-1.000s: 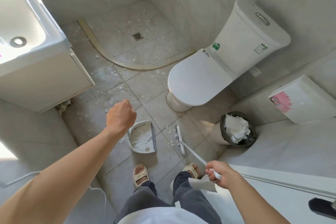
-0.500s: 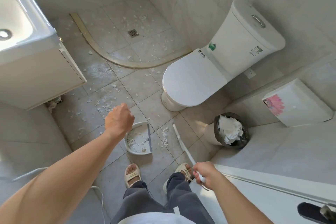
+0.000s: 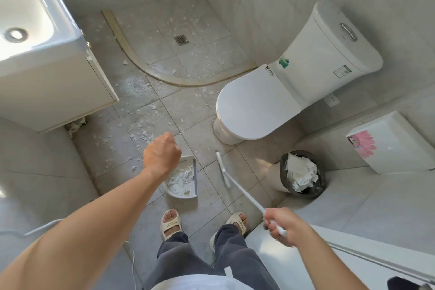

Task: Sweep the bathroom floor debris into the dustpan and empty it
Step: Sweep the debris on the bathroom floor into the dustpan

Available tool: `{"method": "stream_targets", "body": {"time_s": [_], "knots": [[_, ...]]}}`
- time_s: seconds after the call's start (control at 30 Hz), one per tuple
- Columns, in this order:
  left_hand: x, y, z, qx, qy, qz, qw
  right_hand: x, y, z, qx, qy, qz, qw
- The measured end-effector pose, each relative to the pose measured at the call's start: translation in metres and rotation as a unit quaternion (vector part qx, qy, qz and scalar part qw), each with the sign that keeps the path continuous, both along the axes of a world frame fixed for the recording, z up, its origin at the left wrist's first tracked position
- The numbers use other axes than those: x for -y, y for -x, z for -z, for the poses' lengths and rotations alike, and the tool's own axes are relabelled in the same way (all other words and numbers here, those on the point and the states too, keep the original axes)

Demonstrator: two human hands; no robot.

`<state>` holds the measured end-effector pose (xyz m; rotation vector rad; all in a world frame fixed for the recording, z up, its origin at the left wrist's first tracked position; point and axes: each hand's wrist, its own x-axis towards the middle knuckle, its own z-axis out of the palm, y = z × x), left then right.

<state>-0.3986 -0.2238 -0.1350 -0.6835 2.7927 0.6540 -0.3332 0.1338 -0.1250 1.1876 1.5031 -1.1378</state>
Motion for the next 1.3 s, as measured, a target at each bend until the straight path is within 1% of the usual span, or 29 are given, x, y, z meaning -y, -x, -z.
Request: {"method": "stream_targets", "body": {"time_s": [0.07, 0.13, 0.23, 0.3, 0.33, 0.4, 0.57, 0.73, 0.87, 0.93, 1.03, 1.13, 1.23, 1.3], "knots": [[-0.001, 0.002, 0.000, 0.003, 0.001, -0.001, 1.000, 0.031, -0.008, 0.013, 0.000, -0.027, -0.048, 0.998], [0.000, 0.003, 0.000, 0.004, 0.005, 0.002, 1.000, 0.050, -0.011, 0.024, 0.019, -0.013, -0.047, 0.999], [0.001, 0.003, 0.002, 0.001, 0.005, 0.002, 1.000, 0.040, 0.000, 0.021, 0.046, 0.054, 0.023, 0.997], [0.002, 0.002, 0.002, 0.001, 0.005, 0.002, 1.000, 0.021, 0.012, 0.004, 0.055, 0.110, 0.085, 0.989], [0.003, 0.001, 0.002, 0.000, 0.004, 0.003, 1.000, 0.010, 0.017, -0.006, 0.051, 0.124, 0.102, 0.986], [0.004, 0.000, 0.003, -0.001, -0.002, 0.004, 1.000, -0.005, 0.022, -0.024, 0.027, 0.119, 0.091, 0.988], [0.007, 0.000, 0.000, 0.003, -0.013, 0.002, 1.000, -0.004, 0.036, -0.038, -0.062, 0.057, 0.007, 0.996], [0.023, 0.001, -0.002, 0.008, 0.006, 0.001, 1.000, 0.015, 0.075, -0.042, -0.100, 0.014, -0.091, 0.991], [0.030, -0.002, -0.002, 0.009, 0.011, -0.018, 1.000, 0.025, 0.118, -0.039, -0.129, -0.027, -0.217, 0.967], [0.029, -0.005, -0.005, 0.015, 0.013, -0.035, 0.999, 0.029, 0.142, -0.038, -0.128, -0.025, -0.272, 0.953], [0.022, -0.018, -0.011, 0.039, 0.017, -0.040, 0.998, 0.036, 0.170, -0.035, -0.136, -0.027, -0.318, 0.938], [0.003, -0.039, -0.024, 0.035, 0.013, -0.097, 0.995, 0.042, 0.205, -0.025, -0.129, -0.006, -0.387, 0.913], [-0.014, -0.063, -0.035, 0.037, 0.032, -0.171, 0.984, 0.046, 0.229, -0.005, -0.130, -0.017, -0.440, 0.889], [-0.021, -0.078, -0.041, 0.042, 0.040, -0.227, 0.972, 0.050, 0.238, 0.005, -0.119, -0.023, -0.452, 0.884]]}}
